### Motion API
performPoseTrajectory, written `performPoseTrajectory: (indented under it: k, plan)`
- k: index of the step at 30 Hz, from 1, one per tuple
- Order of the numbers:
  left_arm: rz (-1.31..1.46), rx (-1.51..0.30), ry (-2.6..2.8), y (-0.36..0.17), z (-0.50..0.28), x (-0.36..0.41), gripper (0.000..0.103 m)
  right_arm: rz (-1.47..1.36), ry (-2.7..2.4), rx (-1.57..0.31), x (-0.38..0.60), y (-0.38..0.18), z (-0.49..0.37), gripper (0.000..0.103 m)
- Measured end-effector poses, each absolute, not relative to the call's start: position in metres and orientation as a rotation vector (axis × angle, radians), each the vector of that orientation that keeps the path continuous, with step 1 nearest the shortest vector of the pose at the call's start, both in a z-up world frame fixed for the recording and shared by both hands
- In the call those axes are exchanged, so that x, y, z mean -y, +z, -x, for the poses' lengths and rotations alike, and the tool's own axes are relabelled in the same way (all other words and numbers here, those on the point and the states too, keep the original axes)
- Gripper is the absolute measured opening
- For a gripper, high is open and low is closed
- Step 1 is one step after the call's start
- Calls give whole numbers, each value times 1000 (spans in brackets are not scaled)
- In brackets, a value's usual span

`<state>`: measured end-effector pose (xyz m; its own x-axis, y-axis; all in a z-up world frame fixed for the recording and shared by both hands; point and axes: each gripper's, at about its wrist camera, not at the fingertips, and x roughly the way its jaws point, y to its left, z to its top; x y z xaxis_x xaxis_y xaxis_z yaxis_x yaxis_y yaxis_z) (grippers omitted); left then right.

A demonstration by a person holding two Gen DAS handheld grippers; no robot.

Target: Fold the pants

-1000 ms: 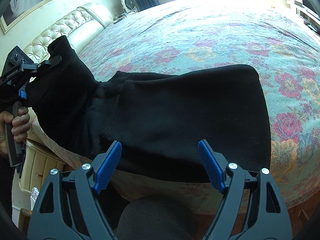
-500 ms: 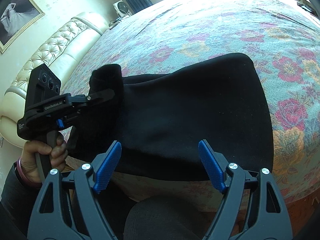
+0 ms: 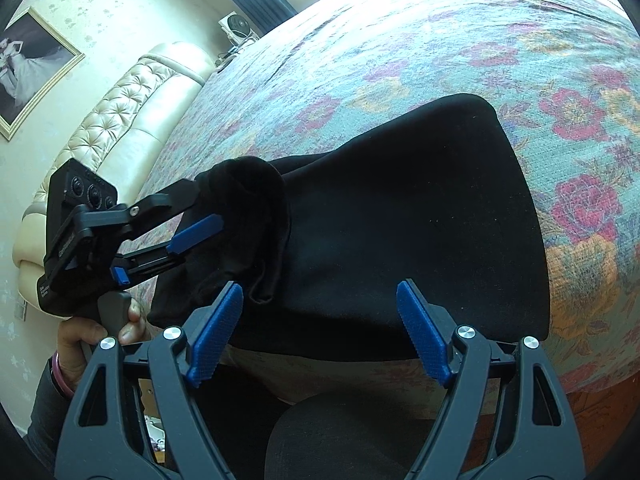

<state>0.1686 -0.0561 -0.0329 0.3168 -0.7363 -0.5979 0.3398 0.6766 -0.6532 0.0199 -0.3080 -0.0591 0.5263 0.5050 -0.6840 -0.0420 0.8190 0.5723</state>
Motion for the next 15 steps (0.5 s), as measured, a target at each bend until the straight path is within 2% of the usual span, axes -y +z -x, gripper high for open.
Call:
performPoseTrajectory:
  k: [2,9,15]
  plan:
    - [408,-982,-700,-23,-162,41,86,-567,355,-967,313,-59,-20,80]
    - [276,-921,-518,-29,-149,-31,87,-648,422,-985,308,-62,-27,80]
    - [529,-930,-464,-59,-149,-91,87,-711,454,-1051,295,-78,-52,80]
